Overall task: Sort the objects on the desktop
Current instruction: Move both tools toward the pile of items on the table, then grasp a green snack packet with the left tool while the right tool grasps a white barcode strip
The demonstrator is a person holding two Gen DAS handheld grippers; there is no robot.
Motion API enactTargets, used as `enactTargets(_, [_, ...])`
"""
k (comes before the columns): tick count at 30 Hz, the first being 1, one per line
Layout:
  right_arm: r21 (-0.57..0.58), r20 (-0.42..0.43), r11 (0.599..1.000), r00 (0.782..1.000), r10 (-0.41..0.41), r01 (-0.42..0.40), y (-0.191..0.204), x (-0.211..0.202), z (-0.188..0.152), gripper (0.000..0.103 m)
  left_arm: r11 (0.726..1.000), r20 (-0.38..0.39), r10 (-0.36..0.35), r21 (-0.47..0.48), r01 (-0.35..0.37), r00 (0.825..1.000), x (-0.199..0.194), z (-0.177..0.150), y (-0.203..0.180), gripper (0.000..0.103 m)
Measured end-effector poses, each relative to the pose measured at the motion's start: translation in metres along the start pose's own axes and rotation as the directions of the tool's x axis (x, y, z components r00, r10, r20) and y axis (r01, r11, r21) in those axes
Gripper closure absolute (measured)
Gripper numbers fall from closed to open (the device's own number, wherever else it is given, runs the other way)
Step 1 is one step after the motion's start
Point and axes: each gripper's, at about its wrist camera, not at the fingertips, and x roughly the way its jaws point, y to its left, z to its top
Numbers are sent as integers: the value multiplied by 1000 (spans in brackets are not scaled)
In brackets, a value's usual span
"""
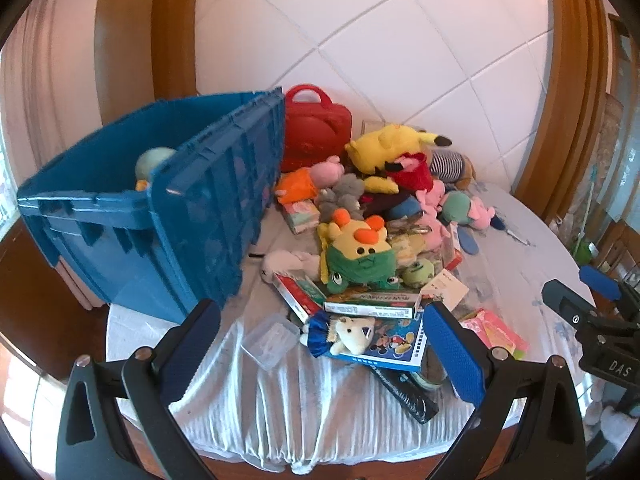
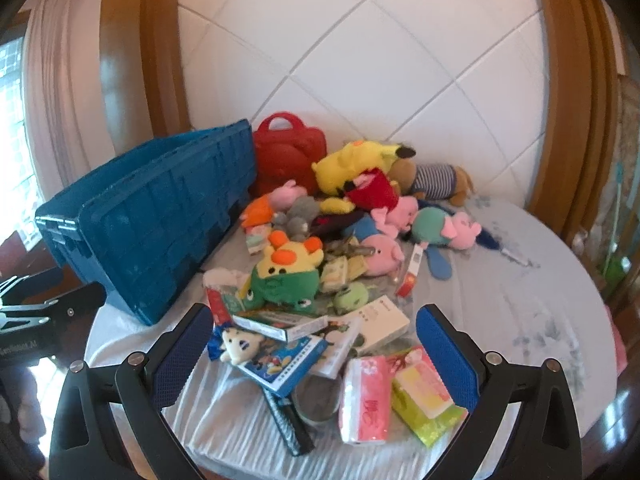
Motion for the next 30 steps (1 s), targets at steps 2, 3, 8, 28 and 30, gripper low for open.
enactTargets(2, [7,-25,1000,1000,4,-4,-9,8,-2,0,1000,-15,12,0,-12,1000,9,0,-5,0])
enactTargets(3, [11,-39,1000,999,8,-7,-14,13,-3,0,1000,-22,20,2,-20,1000,14,0,-8,0])
enactTargets(8, [30,-97,1000,995,6,-3,-41,35,-12,0,998,-58,60,24,-59,997,41,0,-24,0])
enactTargets(28, [144,-266,980,959,-92,134,-117,161,19,38,996,-169,-25,75,38,985,199,63,-36,2])
enactTargets(30, [156,-290,976,952,-100,150,-126,175,25,49,994,-187,-48,88,66,981,217,72,-47,7])
